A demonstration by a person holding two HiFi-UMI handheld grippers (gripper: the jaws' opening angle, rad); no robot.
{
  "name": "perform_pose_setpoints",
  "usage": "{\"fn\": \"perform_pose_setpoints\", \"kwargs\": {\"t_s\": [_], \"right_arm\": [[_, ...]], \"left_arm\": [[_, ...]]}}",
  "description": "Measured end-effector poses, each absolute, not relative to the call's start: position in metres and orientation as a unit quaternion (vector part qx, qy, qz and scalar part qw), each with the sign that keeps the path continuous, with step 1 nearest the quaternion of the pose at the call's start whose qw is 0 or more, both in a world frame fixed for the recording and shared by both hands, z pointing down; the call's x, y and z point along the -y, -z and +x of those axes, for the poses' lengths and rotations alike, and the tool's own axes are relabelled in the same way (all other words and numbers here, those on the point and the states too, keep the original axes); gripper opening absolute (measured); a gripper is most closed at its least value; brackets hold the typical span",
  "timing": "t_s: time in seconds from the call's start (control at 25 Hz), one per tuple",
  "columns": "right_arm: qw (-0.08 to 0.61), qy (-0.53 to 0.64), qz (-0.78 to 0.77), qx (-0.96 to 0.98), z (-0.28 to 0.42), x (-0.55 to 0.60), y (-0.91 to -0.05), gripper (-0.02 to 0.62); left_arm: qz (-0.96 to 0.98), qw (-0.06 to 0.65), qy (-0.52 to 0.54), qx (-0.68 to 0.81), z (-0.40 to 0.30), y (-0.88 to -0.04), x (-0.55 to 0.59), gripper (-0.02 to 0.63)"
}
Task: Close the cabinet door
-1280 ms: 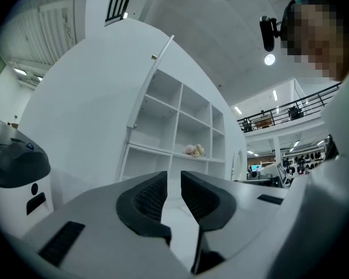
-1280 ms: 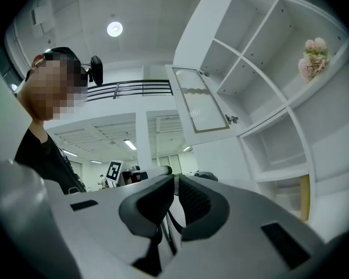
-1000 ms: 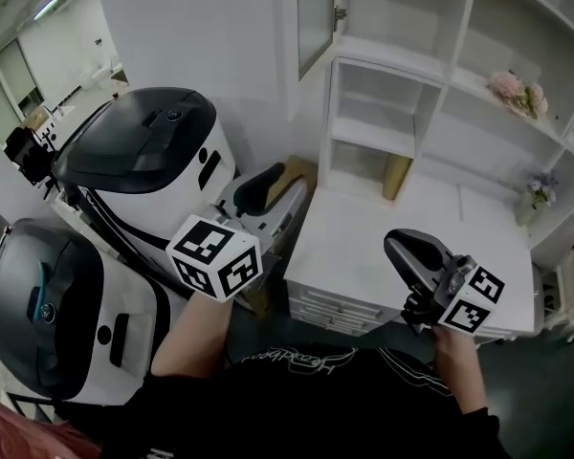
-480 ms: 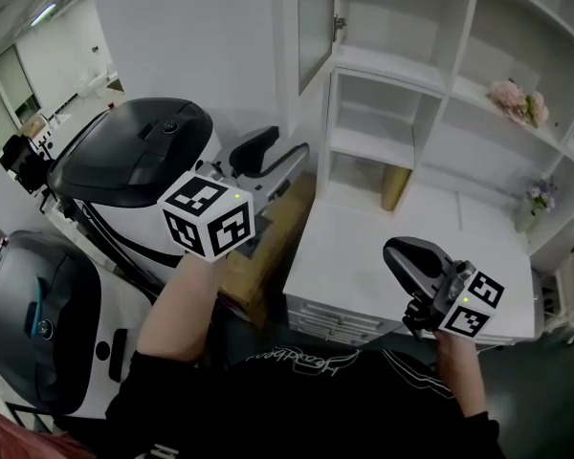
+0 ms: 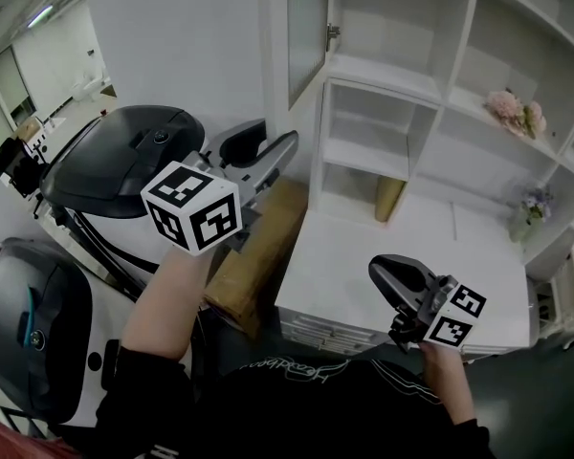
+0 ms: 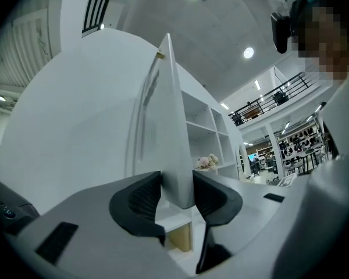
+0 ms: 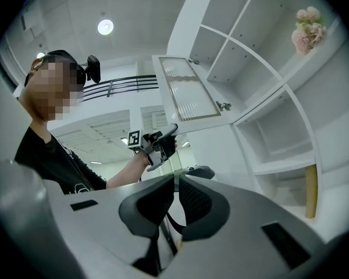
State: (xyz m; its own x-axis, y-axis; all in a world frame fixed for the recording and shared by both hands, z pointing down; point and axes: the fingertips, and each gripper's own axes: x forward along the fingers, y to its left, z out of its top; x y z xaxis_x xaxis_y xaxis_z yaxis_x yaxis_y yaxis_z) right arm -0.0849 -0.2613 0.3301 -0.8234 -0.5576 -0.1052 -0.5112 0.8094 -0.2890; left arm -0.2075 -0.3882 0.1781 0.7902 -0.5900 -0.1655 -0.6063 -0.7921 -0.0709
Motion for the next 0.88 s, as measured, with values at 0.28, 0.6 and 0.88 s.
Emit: {"fn": "perform_pose_setpoints", "kwargs": {"t_s": [0.28,0.6,0.88], "right_arm": [[0.095,0.131,-0.279,-0.946,-0.087,0.269,-0.334,0.048],[0.110,0.167,-0.277,-0.940,-0.091,0.282,-0.348,0.048],[0.096,0.146,-0.295,-0.939,-0.083,0.278,-0.343,0.048]], "left_arm": [[-0.949,0.057,-0.055,-0.305,-0.206,-0.180,0.388,0.173],[-0.949,0.058,-0.054,-0.305,-0.203,-0.180,0.387,0.175],[-0.946,0.060,-0.061,-0.314,-0.192,-0.180,0.384,0.182]]}}
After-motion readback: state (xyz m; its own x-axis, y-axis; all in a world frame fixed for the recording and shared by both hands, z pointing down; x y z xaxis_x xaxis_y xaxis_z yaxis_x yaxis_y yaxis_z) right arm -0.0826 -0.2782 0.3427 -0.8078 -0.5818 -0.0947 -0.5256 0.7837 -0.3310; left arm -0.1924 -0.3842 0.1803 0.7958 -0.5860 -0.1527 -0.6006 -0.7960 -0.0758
